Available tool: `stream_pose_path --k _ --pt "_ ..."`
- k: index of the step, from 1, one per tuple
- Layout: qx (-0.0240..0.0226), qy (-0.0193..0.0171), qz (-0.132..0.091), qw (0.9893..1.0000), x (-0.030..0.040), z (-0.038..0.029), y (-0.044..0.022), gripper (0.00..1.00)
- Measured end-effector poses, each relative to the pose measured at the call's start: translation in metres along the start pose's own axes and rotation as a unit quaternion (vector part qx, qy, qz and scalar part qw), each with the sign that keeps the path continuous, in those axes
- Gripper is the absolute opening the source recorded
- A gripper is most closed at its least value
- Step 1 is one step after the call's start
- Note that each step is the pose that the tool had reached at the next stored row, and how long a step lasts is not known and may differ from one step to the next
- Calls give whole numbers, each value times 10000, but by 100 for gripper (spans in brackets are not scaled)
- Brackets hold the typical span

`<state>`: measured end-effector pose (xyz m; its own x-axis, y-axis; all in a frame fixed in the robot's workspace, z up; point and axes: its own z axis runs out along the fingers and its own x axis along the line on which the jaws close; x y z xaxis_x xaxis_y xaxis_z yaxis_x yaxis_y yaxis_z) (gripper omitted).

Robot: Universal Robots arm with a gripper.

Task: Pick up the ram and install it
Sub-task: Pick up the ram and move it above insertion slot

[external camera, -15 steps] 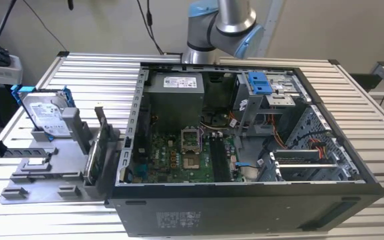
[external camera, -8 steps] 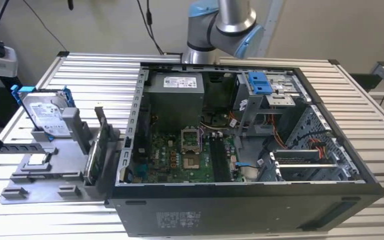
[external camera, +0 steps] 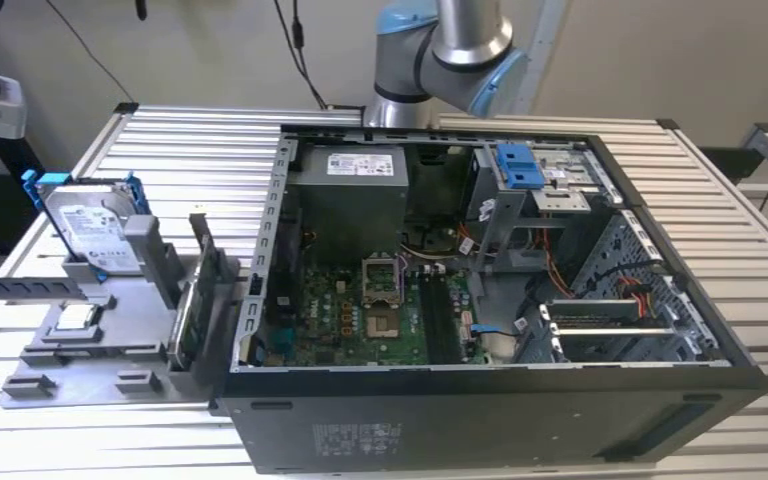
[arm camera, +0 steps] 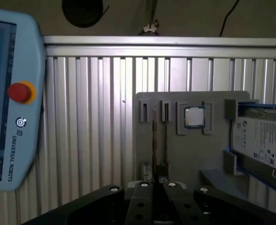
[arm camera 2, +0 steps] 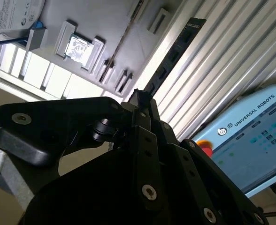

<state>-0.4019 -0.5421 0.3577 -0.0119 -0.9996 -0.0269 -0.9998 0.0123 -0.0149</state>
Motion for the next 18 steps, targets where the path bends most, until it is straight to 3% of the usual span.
stream_pose_path --k 18 --pt "0 0 0 10000 -7 -266 -4 14"
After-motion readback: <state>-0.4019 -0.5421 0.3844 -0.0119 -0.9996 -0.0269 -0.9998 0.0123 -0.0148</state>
